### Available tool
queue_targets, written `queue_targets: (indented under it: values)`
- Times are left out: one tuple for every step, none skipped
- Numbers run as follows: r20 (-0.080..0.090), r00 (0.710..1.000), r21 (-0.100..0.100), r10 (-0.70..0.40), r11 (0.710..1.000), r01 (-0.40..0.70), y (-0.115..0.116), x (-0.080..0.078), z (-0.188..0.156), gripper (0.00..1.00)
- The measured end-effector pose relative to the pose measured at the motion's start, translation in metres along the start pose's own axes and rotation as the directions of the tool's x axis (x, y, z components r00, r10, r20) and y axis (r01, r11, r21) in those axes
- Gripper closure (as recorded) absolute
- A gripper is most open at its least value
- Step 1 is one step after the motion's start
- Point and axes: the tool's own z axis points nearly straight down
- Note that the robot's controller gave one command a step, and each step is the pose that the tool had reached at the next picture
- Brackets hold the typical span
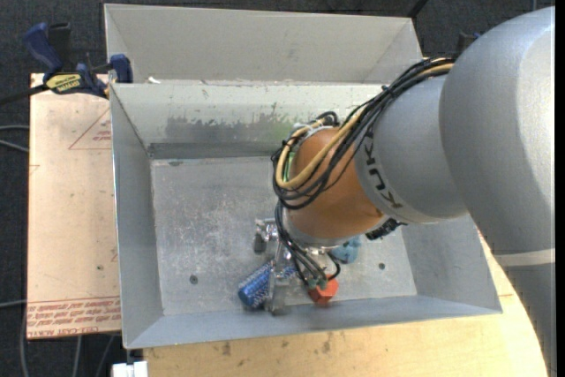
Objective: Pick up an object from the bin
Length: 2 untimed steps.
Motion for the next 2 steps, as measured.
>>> queue_targets:
  values:
    - [-0.003,1.000,-0.001,-0.001,1.000,0.001,0.001,0.001,0.000,1.00]
    - [0.010,0.981,-0.002,-0.192,0.981,0.192,0.045,-0.056,-0.247,1.00]
